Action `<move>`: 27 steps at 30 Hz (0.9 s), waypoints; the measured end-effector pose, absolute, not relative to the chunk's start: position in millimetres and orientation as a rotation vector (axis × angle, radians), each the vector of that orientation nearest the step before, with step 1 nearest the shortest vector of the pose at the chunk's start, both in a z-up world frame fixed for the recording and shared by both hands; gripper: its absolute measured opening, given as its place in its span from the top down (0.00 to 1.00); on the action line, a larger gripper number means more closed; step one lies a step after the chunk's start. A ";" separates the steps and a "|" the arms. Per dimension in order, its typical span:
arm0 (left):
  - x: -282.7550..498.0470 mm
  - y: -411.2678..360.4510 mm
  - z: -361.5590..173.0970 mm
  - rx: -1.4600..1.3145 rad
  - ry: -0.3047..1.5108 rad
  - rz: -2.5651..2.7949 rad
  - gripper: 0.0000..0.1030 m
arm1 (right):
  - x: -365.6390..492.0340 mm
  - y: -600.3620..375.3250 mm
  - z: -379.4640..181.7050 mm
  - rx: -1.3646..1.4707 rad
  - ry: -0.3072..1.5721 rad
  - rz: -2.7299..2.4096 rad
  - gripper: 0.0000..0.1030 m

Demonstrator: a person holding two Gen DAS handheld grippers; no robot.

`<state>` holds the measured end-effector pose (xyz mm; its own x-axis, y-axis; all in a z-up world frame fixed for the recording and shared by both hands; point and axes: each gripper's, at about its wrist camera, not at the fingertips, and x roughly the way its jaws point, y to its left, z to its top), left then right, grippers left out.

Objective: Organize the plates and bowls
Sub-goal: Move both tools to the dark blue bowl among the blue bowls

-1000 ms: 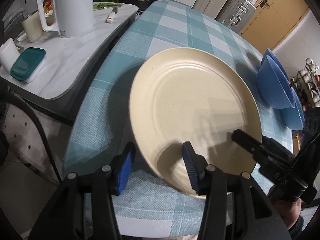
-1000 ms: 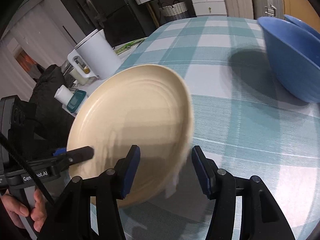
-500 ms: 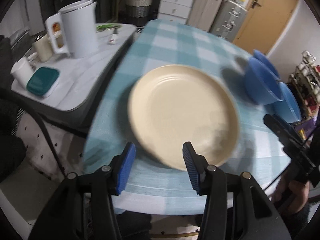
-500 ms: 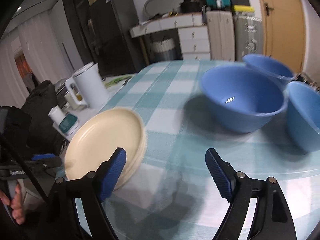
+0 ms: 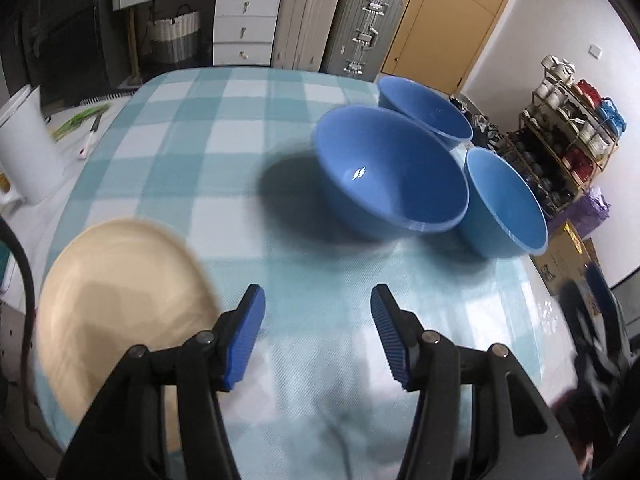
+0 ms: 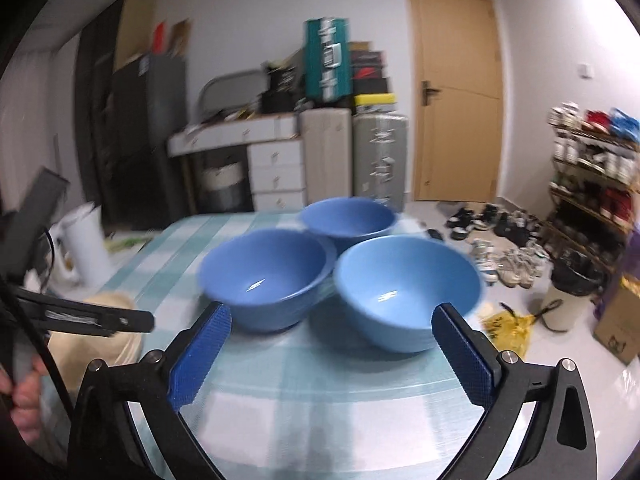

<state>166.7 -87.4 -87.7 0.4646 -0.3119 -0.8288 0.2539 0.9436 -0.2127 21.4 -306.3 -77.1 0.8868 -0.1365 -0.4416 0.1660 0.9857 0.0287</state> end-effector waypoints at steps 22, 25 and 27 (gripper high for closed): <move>254.2 -168.4 -116.1 -0.037 1.127 -0.196 0.15 | 40.5 -370.8 -90.8 0.306 0.521 -0.183 0.01; 255.8 -173.5 -117.4 -0.018 1.133 -0.201 0.31 | 41.4 -371.6 -91.9 0.308 0.524 -0.188 0.01; 258.4 -176.0 -119.9 -0.003 1.153 -0.204 0.47 | 41.5 -370.2 -92.4 0.315 0.523 -0.184 0.01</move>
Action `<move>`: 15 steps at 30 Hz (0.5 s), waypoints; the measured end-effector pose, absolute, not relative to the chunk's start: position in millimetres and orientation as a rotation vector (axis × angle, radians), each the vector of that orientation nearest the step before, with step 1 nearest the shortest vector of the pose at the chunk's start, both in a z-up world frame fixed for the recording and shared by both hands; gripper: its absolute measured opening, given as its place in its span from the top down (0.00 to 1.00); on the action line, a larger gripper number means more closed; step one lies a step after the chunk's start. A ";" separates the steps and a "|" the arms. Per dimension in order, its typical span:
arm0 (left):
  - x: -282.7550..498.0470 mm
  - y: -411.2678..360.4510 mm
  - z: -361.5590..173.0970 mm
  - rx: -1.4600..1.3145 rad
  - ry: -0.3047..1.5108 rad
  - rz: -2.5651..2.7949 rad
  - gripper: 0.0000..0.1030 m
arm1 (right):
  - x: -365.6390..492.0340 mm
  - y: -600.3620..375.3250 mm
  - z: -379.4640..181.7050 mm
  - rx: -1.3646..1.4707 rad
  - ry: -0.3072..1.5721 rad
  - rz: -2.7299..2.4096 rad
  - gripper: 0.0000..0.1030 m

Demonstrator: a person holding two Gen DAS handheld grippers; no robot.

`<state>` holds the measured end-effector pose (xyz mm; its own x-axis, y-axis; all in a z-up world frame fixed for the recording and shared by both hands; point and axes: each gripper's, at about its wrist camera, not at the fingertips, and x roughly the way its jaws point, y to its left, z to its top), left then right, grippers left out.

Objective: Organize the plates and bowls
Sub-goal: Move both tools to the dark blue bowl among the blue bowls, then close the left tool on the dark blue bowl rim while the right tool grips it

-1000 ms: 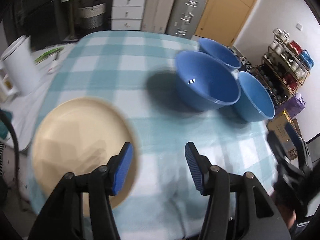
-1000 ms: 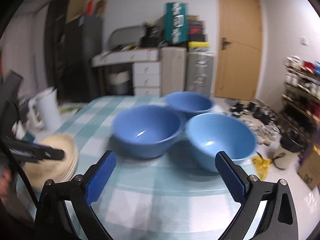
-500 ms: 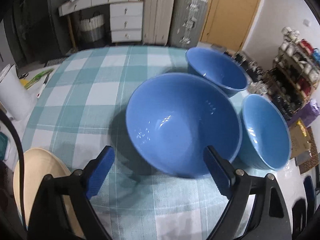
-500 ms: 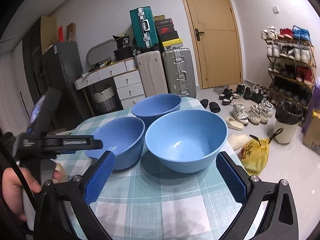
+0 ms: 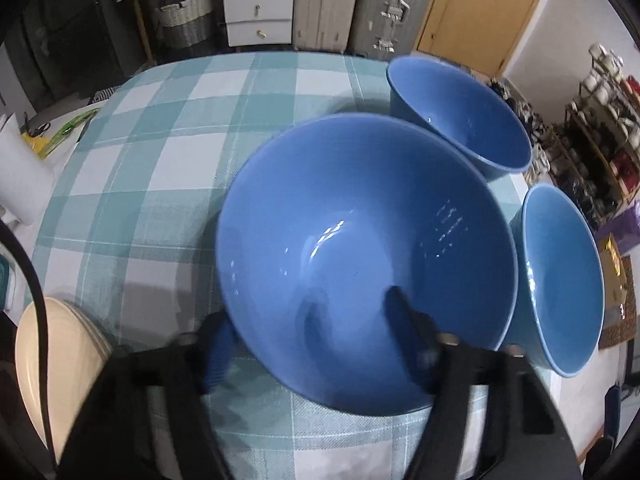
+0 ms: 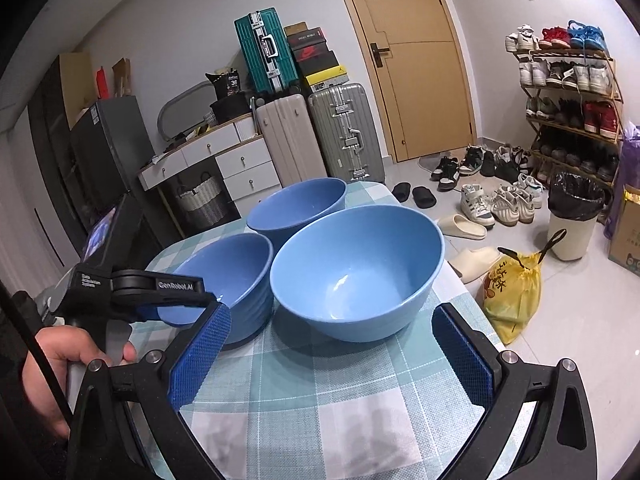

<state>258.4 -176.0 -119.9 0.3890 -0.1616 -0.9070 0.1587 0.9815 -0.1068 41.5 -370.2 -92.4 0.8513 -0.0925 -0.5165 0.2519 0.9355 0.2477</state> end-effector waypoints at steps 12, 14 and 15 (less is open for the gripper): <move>262.3 -162.0 -126.9 -0.013 1.222 -0.196 0.82 | 58.0 -365.3 -95.2 0.391 0.573 -0.085 0.01; 262.4 -158.9 -129.3 -0.014 1.237 -0.192 0.84 | 66.7 -362.0 -93.8 0.425 0.612 -0.051 0.01; 262.3 -158.3 -130.3 -0.005 1.244 -0.195 0.85 | 68.9 -359.0 -91.7 0.431 0.620 -0.036 0.01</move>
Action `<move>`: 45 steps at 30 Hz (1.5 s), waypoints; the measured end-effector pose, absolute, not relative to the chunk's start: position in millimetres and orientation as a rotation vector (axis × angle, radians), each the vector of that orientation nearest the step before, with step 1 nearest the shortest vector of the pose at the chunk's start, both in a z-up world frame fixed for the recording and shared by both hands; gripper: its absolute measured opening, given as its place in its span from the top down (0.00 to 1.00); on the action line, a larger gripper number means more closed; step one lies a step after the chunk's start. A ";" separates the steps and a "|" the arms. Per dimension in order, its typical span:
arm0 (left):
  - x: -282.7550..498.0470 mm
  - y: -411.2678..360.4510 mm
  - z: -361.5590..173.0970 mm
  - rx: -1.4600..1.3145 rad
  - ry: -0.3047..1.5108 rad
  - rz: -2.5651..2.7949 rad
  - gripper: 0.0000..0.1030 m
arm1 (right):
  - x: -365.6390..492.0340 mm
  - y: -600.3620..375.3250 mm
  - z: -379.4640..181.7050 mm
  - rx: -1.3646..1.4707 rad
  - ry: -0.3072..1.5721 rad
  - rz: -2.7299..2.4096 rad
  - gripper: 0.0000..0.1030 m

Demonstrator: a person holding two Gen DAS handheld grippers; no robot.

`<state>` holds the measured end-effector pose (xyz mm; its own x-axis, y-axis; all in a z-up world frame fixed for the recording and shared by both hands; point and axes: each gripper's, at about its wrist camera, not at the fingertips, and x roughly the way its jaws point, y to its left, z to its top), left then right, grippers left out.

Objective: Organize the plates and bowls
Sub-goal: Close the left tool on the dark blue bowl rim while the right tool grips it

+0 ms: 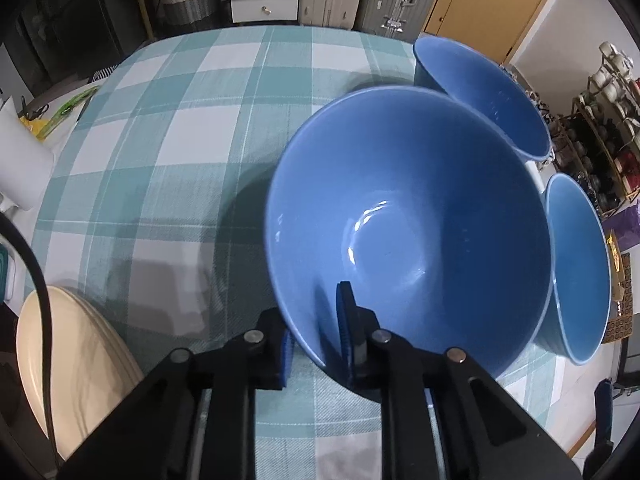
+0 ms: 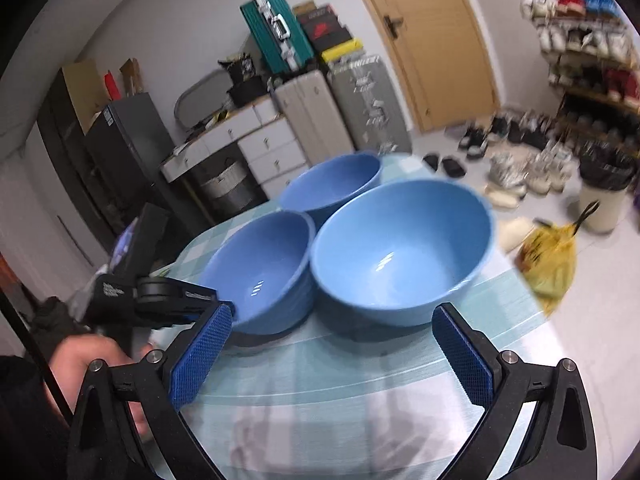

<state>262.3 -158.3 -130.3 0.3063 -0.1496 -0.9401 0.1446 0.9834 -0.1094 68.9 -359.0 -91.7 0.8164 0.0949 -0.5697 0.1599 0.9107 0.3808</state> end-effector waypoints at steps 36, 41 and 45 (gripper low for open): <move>267.0 -136.6 -136.8 0.056 1.318 -0.305 0.87 | 306.4 -299.9 -114.3 -0.137 1.223 0.141 0.67; 267.3 -136.7 -137.7 0.052 1.323 -0.310 0.87 | 301.1 -294.1 -122.6 -0.155 1.239 0.136 0.81; 266.9 -136.2 -138.3 0.048 1.322 -0.312 0.87 | 295.1 -298.5 -122.5 -0.131 1.247 0.135 0.86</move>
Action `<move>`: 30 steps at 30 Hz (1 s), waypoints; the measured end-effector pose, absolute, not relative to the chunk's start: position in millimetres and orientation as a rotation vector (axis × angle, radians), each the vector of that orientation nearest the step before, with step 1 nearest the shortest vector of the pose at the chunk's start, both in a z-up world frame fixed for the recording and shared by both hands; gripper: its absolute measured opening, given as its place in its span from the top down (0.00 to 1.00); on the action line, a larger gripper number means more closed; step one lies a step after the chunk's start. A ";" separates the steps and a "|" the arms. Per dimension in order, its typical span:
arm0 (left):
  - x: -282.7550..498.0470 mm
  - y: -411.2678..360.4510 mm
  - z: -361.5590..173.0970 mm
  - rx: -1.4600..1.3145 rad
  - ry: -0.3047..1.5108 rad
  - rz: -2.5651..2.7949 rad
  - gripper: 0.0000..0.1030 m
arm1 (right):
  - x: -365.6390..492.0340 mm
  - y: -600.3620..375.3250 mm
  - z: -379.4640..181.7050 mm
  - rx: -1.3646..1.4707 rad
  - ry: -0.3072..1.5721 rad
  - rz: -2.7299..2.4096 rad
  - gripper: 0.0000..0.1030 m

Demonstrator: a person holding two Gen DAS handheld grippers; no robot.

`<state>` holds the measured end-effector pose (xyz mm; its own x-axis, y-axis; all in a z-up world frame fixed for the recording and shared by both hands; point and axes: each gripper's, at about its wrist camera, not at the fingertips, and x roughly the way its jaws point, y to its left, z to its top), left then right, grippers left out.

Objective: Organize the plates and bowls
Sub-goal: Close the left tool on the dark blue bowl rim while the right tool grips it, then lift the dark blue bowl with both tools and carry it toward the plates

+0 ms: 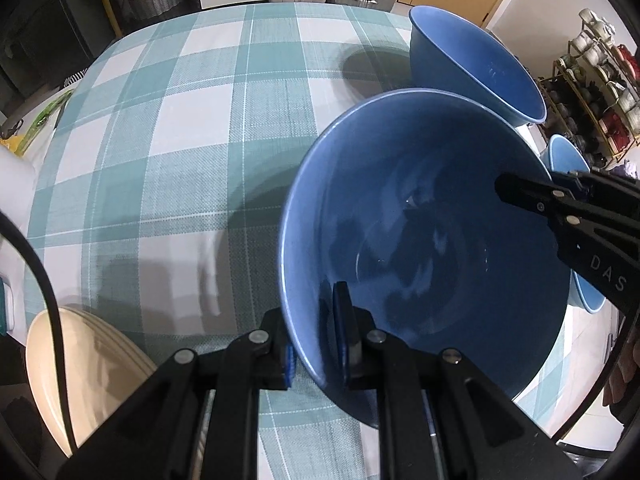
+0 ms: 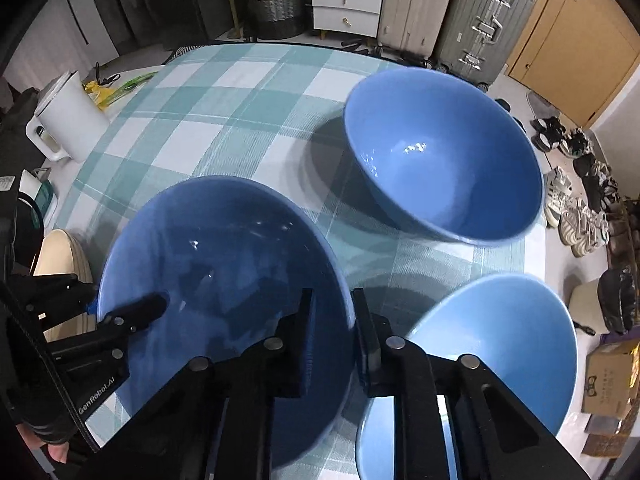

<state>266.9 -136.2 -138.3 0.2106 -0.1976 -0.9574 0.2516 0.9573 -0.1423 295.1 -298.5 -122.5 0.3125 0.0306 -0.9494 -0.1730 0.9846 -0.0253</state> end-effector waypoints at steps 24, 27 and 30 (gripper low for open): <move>201.2 -120.1 -122.8 0.050 1.334 -0.340 0.87 | 213.0 -282.0 -115.0 -0.125 1.304 0.144 0.87; 186.9 -120.0 -123.2 0.058 1.342 -0.352 0.87 | 198.3 -283.5 -117.2 -0.106 1.313 0.141 0.87; 172.0 -120.2 -123.1 0.062 1.345 -0.361 0.87 | 181.8 -284.8 -119.3 -0.086 1.322 0.141 0.87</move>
<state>172.0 -120.2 -123.1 0.1773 -0.2194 -0.9594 0.2898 0.9432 -0.1621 181.8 -284.8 -119.3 0.2397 0.0537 -0.9694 -0.1520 0.9882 0.0172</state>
